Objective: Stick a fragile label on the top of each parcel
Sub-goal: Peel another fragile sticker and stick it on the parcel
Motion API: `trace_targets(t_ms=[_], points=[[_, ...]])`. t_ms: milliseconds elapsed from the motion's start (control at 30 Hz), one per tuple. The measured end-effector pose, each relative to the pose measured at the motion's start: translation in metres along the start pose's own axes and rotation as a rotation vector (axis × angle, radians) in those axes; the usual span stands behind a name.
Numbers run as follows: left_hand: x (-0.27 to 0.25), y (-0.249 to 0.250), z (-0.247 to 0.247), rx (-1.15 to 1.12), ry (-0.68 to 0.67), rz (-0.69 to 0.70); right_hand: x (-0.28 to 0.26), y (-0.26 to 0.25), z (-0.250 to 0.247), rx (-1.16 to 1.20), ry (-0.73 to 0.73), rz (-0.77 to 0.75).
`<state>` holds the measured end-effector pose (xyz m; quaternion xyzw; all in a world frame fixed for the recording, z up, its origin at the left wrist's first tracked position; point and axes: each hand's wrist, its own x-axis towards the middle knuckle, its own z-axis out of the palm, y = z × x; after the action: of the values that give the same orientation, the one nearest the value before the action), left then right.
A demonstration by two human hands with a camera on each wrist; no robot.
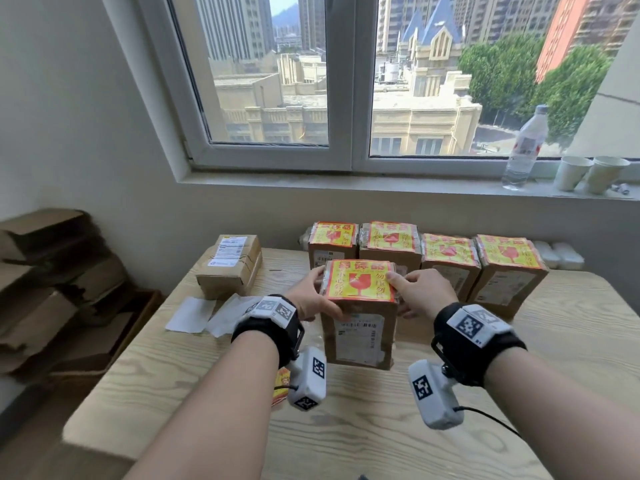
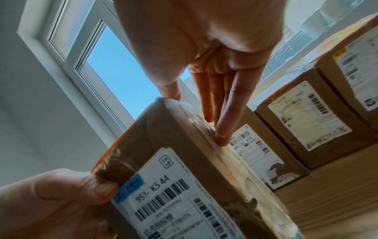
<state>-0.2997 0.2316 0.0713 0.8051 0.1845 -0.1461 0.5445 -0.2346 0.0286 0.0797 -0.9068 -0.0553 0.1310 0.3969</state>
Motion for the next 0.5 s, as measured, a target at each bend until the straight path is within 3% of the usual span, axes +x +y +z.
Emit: trace_targets(t_ms=[500], points=[[-0.011, -0.019, -0.114, -0.117, 0.133, -0.051, 0.033, -0.098, 0.064, 0.122, -0.076, -0.135]])
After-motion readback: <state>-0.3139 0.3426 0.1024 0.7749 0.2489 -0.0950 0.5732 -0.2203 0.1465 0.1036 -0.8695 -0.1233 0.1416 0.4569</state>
